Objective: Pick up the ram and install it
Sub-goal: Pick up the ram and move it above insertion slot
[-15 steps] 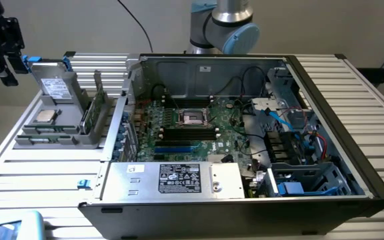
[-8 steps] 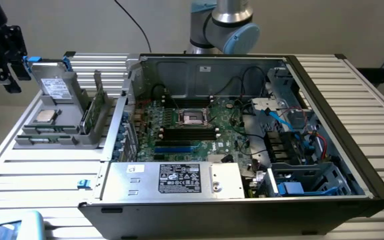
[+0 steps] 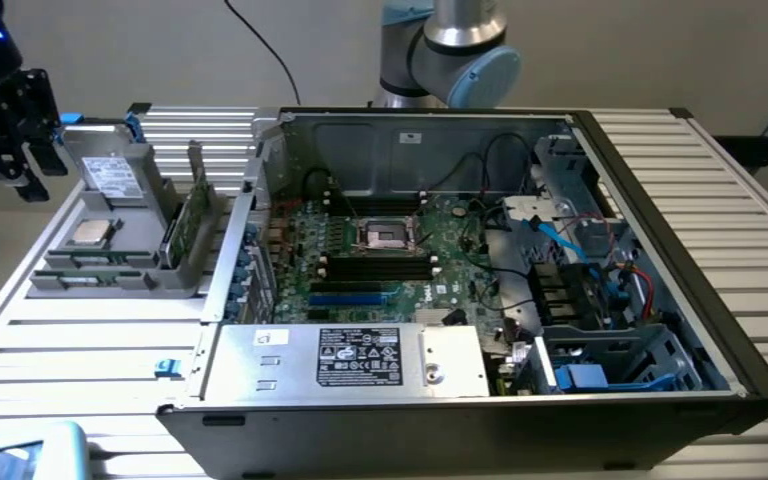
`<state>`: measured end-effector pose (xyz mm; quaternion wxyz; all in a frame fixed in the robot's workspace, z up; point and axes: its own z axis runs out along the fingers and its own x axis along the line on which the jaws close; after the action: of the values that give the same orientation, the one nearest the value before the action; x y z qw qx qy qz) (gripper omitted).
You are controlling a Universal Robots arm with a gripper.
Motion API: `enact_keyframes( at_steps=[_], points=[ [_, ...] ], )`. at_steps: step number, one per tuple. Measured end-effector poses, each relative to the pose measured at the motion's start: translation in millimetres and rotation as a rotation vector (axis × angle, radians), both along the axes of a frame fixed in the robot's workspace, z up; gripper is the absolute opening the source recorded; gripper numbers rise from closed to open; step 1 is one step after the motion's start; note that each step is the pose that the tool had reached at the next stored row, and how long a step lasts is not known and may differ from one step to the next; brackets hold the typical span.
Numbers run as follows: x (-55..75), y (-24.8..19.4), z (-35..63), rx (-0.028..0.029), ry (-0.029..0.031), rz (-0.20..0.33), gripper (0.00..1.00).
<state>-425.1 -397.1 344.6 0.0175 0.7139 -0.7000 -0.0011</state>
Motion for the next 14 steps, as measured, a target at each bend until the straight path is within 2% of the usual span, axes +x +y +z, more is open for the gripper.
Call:
enact_keyframes(
  at_steps=[5, 12, 14],
  points=[
    [4.9, -0.1, -9.2, 0.0001, -0.0002, 0.0, 0.49],
    [5.3, -0.5, -21.9, 0.0001, -0.0006, 0.0, 0.49],
    [5.2, -0.6, -25.0, 0.0001, -0.0052, 0.0, 0.49]
  ],
)
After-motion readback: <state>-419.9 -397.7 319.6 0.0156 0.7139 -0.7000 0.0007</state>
